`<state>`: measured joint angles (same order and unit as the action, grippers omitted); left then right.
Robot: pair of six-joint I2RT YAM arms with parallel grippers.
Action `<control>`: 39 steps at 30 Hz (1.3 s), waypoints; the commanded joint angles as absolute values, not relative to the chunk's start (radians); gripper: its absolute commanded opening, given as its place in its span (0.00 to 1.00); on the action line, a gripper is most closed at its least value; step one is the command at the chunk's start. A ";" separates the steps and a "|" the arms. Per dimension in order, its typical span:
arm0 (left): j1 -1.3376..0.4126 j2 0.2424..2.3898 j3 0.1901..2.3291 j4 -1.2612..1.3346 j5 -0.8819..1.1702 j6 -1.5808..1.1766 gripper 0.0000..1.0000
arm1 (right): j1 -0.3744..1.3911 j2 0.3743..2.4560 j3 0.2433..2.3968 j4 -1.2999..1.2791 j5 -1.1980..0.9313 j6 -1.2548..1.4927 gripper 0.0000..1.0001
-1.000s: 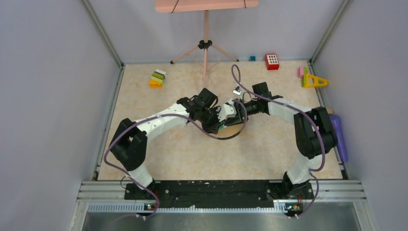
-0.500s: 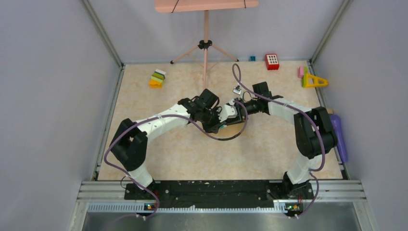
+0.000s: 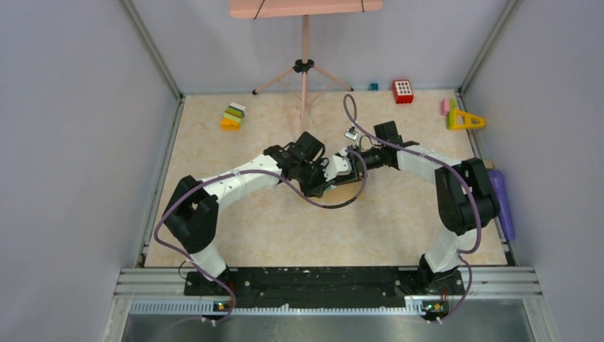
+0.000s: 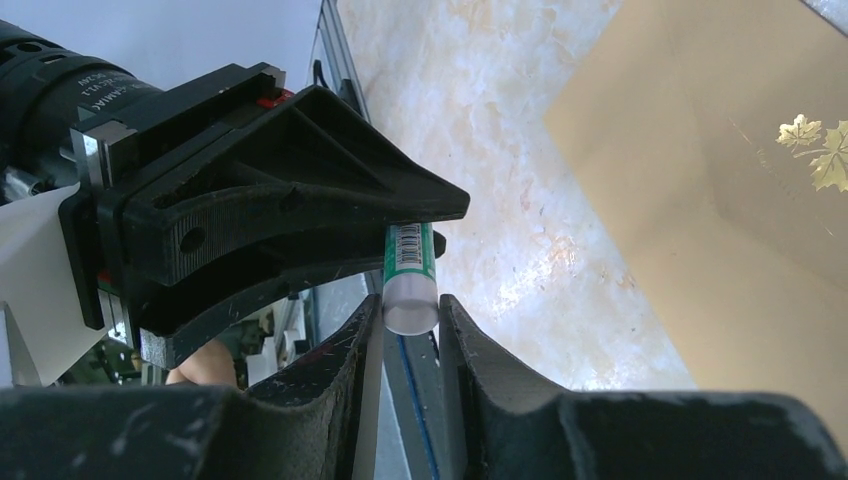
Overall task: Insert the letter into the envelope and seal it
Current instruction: Screw the solid glue.
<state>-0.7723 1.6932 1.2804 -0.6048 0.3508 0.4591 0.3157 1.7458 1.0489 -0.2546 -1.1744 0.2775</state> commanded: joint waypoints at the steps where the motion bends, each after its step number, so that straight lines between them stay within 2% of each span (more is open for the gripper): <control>1: -0.776 1.688 1.281 -0.586 0.379 0.469 0.00 | 0.315 1.728 1.073 -0.273 -1.186 0.219 0.24; 9: -0.775 1.715 1.336 -0.694 0.531 0.490 0.00 | 0.349 1.672 1.075 -0.356 -1.156 -0.008 0.24; 18: -0.740 1.729 1.373 -0.789 0.730 0.519 0.00 | 0.369 1.507 0.996 -0.342 -1.136 -0.277 0.23; 21: -0.716 1.738 1.381 -0.810 0.816 0.525 0.00 | 0.374 1.444 0.948 -0.303 -1.119 -0.325 0.27; 24: -0.699 1.739 1.372 -0.806 0.874 0.536 0.00 | 0.374 1.403 0.913 -0.219 -1.096 -0.263 0.45; 27: -0.694 1.732 1.370 -0.780 0.837 0.520 0.00 | 0.369 1.415 0.925 -0.185 -1.119 -0.156 0.52; 32: -0.688 1.712 1.342 -0.707 0.759 0.471 0.00 | 0.368 1.488 0.952 -0.145 -1.116 0.063 0.54; 39: -0.680 1.708 1.339 -0.693 0.752 0.458 0.00 | 0.377 1.477 0.936 -0.133 -1.074 0.055 0.49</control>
<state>-0.6876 1.7351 1.3445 -0.7303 0.7429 0.4690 0.3645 1.4952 0.9218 -0.1913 -1.0821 0.0284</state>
